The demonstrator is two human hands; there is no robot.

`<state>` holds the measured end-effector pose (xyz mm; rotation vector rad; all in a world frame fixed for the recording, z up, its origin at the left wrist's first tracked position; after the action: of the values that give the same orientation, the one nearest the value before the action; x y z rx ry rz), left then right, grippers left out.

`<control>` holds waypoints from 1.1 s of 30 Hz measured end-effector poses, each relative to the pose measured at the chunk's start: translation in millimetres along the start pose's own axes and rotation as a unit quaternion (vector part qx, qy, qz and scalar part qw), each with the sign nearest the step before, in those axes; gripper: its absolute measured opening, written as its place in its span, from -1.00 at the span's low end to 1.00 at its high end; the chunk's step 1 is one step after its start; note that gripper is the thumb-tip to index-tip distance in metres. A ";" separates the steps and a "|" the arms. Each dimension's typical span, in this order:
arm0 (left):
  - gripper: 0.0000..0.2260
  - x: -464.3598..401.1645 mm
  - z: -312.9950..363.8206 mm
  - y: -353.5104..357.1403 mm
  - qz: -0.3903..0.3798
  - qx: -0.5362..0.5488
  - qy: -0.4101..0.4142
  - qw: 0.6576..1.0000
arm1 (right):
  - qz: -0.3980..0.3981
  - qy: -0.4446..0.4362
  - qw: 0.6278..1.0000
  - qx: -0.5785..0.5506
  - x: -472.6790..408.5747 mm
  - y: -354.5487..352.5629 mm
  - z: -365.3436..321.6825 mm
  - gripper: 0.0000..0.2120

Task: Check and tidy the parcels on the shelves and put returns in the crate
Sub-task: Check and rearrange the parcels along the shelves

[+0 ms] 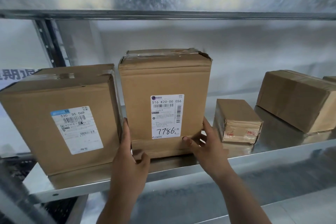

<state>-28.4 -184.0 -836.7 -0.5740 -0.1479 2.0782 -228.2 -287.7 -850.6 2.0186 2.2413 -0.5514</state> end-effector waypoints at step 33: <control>-0.32 12.4 129.4 252.5 -0.154 0.154 -0.065 0.974 | -0.010 0.067 0.993 -0.102 -18.8 -219.8 63.1 -0.42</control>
<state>-287.3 -297.2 -808.3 -0.2102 0.0121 1.7892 -451.3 -340.5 -857.1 1.9867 2.2871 -0.1834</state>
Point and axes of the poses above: each hand's wrist, its own x-axis away from the middle knuckle, its own y-axis out of the palm, z = x × y, the point moved 1 cm from there along -x, towards the middle knuckle
